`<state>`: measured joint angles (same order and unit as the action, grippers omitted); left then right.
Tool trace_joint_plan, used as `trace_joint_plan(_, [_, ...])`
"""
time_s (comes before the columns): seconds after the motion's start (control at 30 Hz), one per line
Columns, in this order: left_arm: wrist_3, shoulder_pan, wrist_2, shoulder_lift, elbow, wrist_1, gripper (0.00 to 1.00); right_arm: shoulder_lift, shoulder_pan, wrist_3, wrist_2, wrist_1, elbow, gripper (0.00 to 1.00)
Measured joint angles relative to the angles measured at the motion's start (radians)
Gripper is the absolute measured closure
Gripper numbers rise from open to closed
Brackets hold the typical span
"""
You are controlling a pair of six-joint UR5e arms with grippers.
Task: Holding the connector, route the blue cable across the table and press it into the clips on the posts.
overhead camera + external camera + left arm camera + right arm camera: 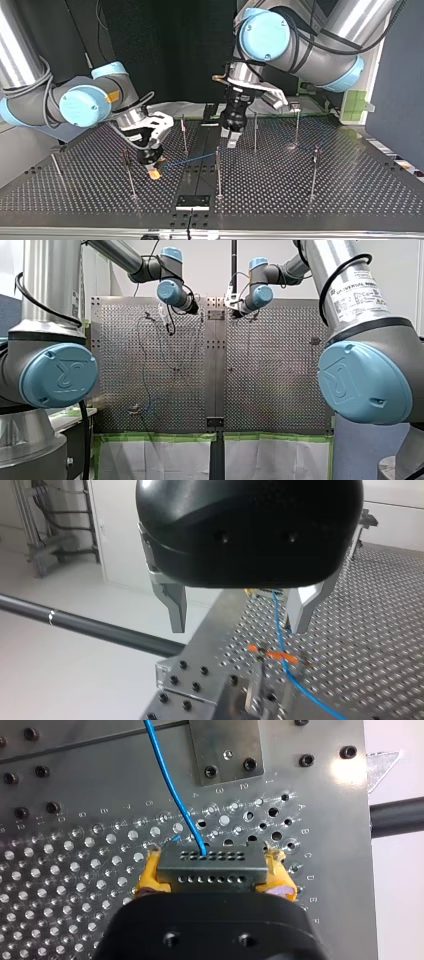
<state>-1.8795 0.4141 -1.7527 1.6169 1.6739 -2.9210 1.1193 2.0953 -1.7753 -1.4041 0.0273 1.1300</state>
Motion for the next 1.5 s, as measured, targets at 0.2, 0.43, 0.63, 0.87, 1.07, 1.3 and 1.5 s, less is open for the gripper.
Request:
trace_joint_plan(0.2, [0.006, 0.06, -0.032, 0.037, -0.05, 0.008, 0.0, 0.003, -0.007, 0.003, 0.0, 0.005, 0.0, 1.0])
trace_joint_plan(0.43, [0.009, 0.13, -0.029, 0.059, -0.093, -0.007, 0.0, 0.007, -0.011, 0.003, -0.002, 0.006, 0.0, 1.0])
trace_joint_plan(0.63, [0.016, 0.151, -0.044, 0.11, -0.146, -0.033, 0.0, 0.007, -0.012, 0.003, -0.002, 0.006, 0.0, 1.0])
trace_joint_plan(0.87, [0.017, 0.152, -0.072, 0.174, -0.21, -0.055, 0.0, 0.008, -0.012, -0.001, -0.002, 0.005, 0.0, 1.0])
trace_joint_plan(1.07, [0.017, 0.152, -0.089, 0.23, -0.266, -0.065, 0.0, 0.007, -0.012, -0.003, -0.001, 0.005, 0.0, 1.0])
trace_joint_plan(1.3, [0.017, 0.141, -0.101, 0.258, -0.303, -0.057, 0.0, 0.007, -0.012, -0.003, -0.001, 0.003, 0.0, 1.0])
trace_joint_plan(1.5, [0.017, 0.128, -0.097, 0.284, -0.334, -0.072, 0.0, 0.007, -0.012, -0.003, -0.001, 0.003, 0.0, 1.0])
